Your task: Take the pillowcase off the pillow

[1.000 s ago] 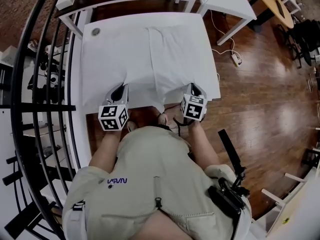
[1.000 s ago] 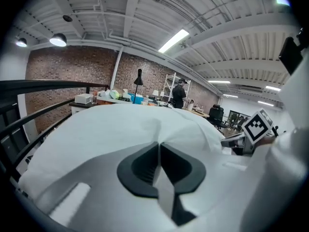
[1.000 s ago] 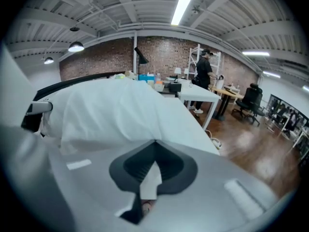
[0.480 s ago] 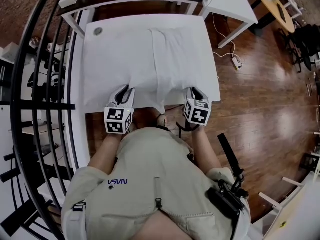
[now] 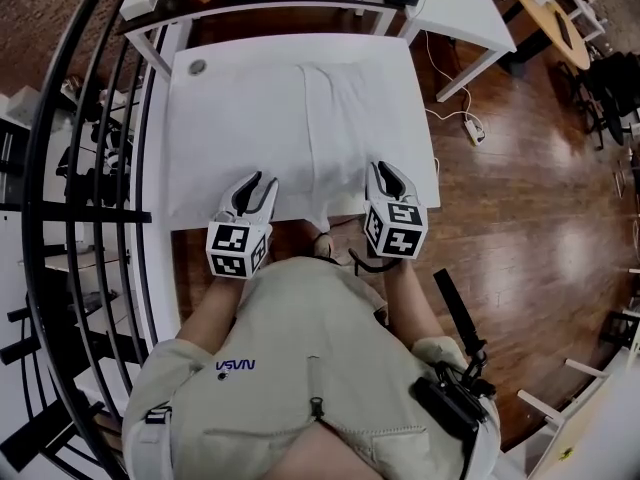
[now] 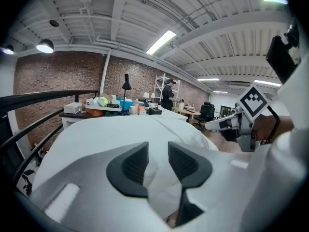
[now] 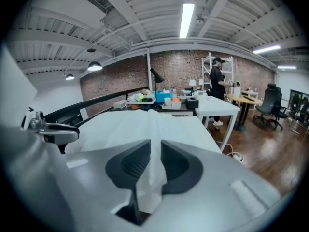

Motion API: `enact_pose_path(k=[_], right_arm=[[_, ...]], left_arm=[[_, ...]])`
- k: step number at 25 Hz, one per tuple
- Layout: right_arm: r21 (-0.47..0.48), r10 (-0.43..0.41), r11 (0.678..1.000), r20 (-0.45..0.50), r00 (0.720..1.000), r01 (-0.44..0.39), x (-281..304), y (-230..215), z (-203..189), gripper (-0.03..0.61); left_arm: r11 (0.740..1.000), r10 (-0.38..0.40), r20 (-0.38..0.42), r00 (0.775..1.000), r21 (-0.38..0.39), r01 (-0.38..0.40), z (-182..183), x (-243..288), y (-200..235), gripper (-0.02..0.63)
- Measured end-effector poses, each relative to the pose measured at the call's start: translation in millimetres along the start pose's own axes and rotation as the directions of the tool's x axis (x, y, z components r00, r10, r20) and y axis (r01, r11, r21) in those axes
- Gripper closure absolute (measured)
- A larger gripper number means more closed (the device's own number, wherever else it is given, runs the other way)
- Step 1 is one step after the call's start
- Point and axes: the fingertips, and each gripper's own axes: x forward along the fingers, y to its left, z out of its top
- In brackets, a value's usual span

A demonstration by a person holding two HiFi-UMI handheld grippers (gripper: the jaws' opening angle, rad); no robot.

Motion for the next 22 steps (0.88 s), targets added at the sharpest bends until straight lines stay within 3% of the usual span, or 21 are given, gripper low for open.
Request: enact_pose_path(k=[10,22], right_arm=[[-0.020,0.101,0.995,0.072,0.992,-0.100,10,5,33,0.505],[-0.040,0.172,0.985,0.097,0.980,-0.169,25,0,51,0.505]], left_arm=[[0.995,0.092,0.044,0.995,0.022,-0.093,47,19,14,0.466],[0.992,0.121,0.051,0.991,0.010,-0.122,62,39,3,0.459]])
